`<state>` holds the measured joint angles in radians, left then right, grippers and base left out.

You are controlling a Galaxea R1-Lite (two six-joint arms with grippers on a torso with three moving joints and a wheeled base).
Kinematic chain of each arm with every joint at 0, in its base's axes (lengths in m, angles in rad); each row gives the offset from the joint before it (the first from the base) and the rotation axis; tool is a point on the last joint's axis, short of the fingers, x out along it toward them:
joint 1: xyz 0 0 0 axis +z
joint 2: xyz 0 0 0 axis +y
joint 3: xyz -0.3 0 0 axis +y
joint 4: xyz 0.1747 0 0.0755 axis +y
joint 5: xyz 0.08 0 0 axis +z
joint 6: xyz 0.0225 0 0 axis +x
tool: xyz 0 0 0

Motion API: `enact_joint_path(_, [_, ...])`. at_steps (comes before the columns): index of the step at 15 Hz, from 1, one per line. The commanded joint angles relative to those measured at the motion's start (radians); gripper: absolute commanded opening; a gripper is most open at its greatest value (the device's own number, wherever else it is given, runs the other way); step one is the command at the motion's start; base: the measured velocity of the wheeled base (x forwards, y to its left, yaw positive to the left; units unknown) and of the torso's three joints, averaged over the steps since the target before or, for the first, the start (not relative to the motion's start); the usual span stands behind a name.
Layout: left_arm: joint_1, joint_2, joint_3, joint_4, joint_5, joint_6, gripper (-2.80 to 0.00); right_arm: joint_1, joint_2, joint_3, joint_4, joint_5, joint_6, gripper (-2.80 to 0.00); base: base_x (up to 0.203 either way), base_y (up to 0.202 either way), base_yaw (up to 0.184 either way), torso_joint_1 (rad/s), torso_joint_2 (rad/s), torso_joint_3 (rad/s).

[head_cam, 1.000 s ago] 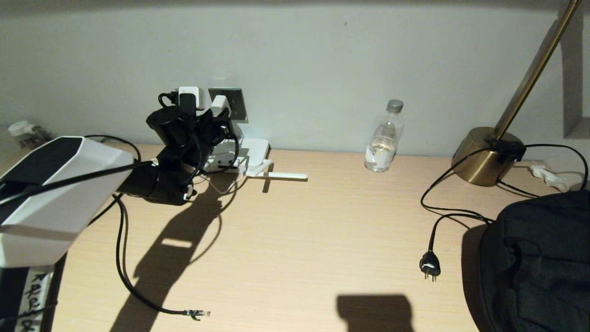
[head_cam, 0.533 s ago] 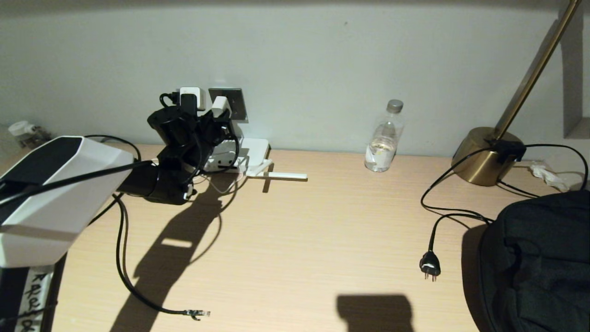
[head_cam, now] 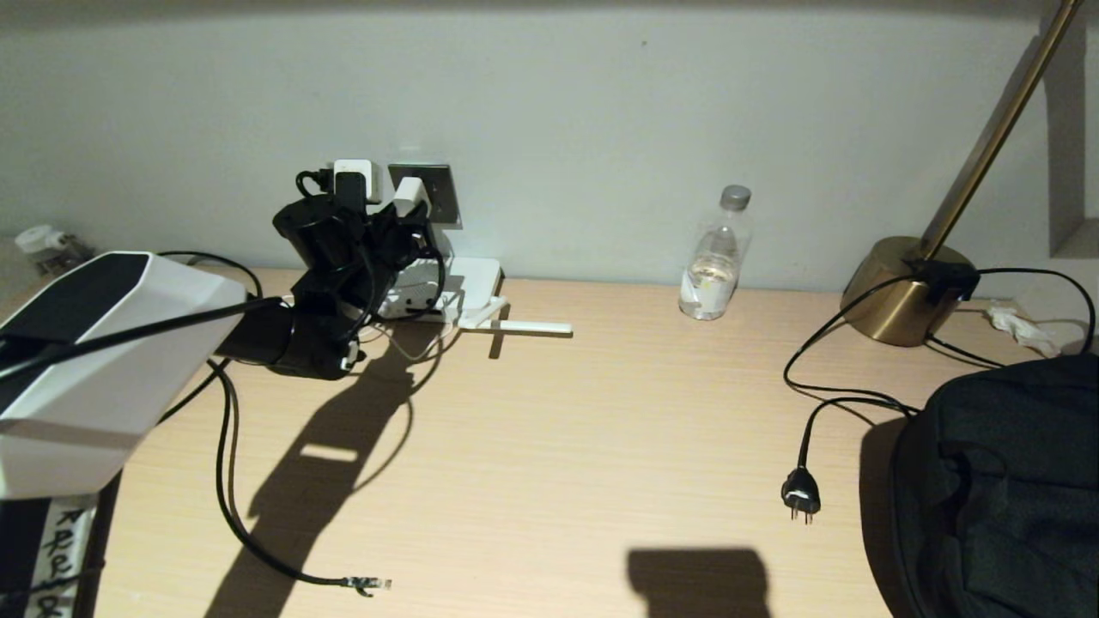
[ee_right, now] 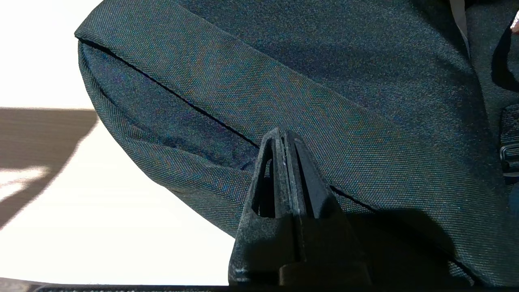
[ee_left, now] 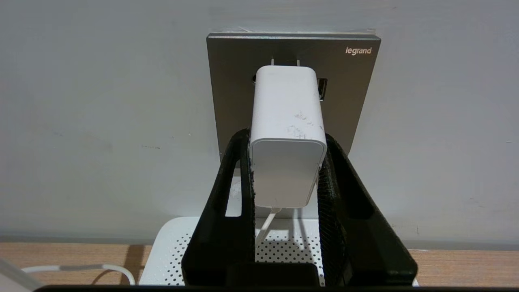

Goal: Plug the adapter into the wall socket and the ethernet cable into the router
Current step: Plug plug into socket

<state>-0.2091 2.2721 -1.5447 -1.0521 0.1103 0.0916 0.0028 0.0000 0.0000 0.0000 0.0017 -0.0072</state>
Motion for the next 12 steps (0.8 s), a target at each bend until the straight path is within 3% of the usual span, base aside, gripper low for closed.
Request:
enact_joint_path(1, [0.001,-0.003,0.006,-0.006,0.002,0.000,-2.80,0.000,0.002,0.000,0.000,0.000,0.000,-2.80,0.000,0.000,0.000,0.000,0.00,0.000])
enact_joint_path(5, [-0.001,-0.045,0.087,-0.006,0.000,0.000,-2.80,0.000,0.002,0.000,0.000,0.000,0.000,-2.80,0.000,0.000,0.000,0.000,0.00,0.000])
enact_joint_path(12, [-0.001,-0.057,0.076,0.048,-0.002,0.000,-2.80,0.000,0.002,0.000,0.000,0.000,0.000,-2.80,0.000,0.000,0.000,0.000,0.00,0.000])
